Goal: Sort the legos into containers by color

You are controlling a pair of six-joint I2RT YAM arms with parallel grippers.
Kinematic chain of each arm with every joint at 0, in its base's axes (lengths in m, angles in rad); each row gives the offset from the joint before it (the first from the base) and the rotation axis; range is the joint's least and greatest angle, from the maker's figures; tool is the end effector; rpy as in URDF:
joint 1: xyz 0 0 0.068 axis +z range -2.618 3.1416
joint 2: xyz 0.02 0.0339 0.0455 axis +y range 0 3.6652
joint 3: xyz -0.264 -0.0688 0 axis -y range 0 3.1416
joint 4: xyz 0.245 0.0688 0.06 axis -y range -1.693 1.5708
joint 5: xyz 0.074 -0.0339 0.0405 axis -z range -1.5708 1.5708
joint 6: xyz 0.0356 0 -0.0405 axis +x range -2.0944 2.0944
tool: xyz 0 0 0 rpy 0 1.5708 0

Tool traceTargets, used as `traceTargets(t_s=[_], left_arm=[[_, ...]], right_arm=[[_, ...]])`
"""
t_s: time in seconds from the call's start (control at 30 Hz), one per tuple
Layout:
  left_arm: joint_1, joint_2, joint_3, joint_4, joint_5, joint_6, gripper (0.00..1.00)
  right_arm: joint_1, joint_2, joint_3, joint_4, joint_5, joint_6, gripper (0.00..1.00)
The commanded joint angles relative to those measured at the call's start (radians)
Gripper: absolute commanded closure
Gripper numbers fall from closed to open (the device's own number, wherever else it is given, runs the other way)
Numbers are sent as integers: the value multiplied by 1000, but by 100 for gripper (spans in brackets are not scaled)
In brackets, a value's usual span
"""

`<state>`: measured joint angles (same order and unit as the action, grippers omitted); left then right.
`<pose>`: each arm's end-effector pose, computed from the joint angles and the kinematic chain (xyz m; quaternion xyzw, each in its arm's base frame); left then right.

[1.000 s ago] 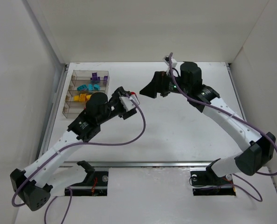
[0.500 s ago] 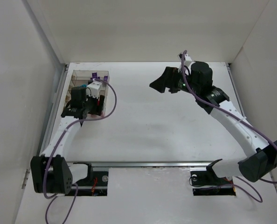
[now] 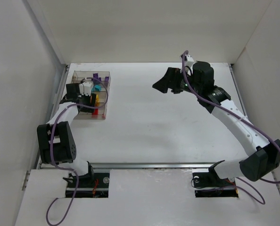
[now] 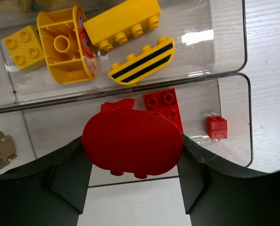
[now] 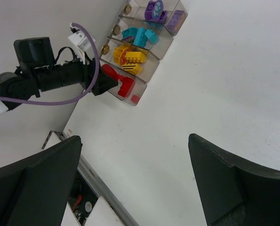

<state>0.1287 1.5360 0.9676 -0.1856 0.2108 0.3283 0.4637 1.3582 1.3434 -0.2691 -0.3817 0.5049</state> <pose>0.3271 0.0348 0.2215 0.1325 0.9040 -0.0046 0.4065 0.2739 0.1518 0.3979 -0.0976 0.7877 0.4086 0.4507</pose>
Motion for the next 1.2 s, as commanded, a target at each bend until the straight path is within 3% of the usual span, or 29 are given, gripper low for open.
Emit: traceTargets(t_s=[0.0, 0.13, 0.23, 0.27, 0.33, 0.47, 0.63, 0.77, 0.9, 1.0, 1.07, 1.17], left_arm=[[2, -7, 54, 43, -17, 6, 64], [2, -7, 54, 43, -50, -35, 29], [2, -40, 45, 31, -50, -35, 24], [2, -49, 45, 22, -50, -35, 14], [2, -71, 22, 21, -50, -35, 4], [2, -143, 6, 21, -70, -61, 1], [49, -260, 112, 40, -88, -80, 0], [175, -283, 317, 54, -288, -121, 0], [337, -258, 510, -12, -387, -178, 0], [405, -342, 530, 1, -441, -190, 0], [417, -388, 496, 26, -450, -190, 0], [417, -418, 484, -15, -491, -190, 0]], right_arm=[[-8, -10, 8, 7, -16, -16, 0], [-8, -10, 8, 7, -16, -16, 0], [-8, -10, 17, 7, -16, -16, 0], [-8, -10, 17, 7, -16, -16, 0], [-8, -10, 28, 7, -16, -16, 0], [-17, -10, 39, -2, -16, -25, 0], [-75, -39, 60, -41, 52, -60, 0], [-186, -123, 69, -137, 285, -113, 0], [-266, -269, 22, -136, 680, -187, 0], [-266, -423, -99, -3, 1197, -250, 0], [-275, -505, -200, 94, 1320, -310, 0], [-275, -594, -227, 131, 1328, -394, 0]])
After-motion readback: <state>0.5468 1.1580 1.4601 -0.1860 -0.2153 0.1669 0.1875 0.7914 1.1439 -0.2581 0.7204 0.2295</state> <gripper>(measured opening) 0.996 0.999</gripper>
